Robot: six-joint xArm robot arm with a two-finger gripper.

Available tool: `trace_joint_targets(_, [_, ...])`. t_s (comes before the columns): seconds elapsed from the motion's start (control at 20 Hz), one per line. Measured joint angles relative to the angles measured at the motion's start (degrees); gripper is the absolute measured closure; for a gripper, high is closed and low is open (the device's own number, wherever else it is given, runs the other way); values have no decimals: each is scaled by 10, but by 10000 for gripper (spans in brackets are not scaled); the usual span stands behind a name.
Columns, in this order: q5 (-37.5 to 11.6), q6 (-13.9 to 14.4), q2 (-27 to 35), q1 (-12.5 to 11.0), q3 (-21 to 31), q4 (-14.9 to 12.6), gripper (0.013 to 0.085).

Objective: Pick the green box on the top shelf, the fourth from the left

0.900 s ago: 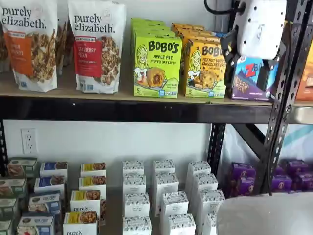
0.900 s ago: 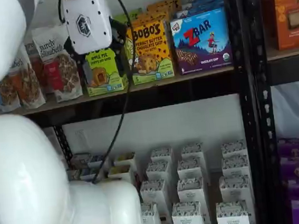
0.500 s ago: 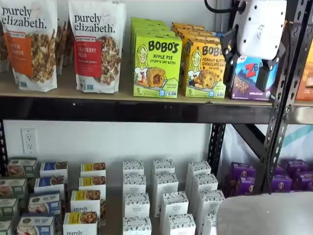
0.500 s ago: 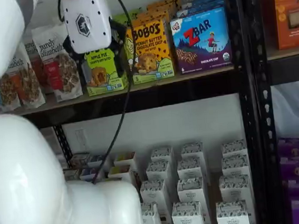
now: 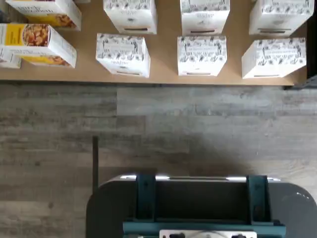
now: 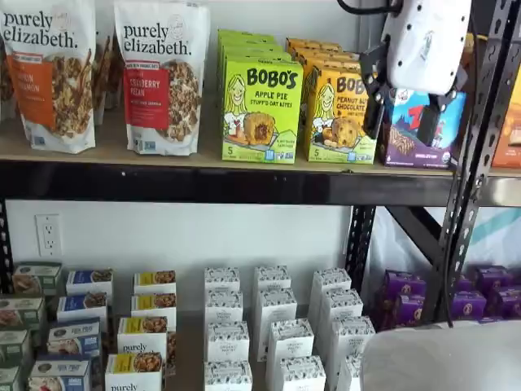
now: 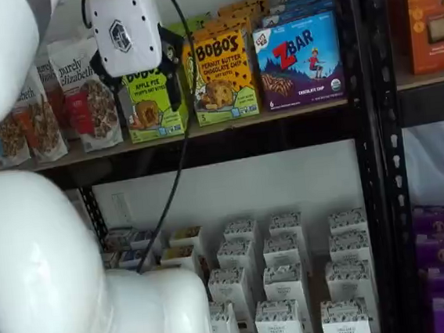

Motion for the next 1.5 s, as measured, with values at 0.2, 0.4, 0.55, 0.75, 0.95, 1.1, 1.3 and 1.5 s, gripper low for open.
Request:
trace_joint_targets(0.2, [-20,24,4,26,-1,-3,130])
trace_joint_targets(0.4, [-47,43,9,46,-1,-1,130])
trace_joint_targets(0.55, [-64,59,21,64,-7,-5,130])
trace_joint_targets(0.75, [-86,78,39,85,-12,-7,130])
trace_joint_targets(0.95, [-113,102,58,115,-19,-26,130])
trace_joint_targets(1.1, [-139,123,74,141,-24,-48,130])
trace_joint_targets(1.3, [-163,144,99,164,-40,-68,130])
trace_joint_targets(1.5, [-190,162,114,184,-47,-94,130])
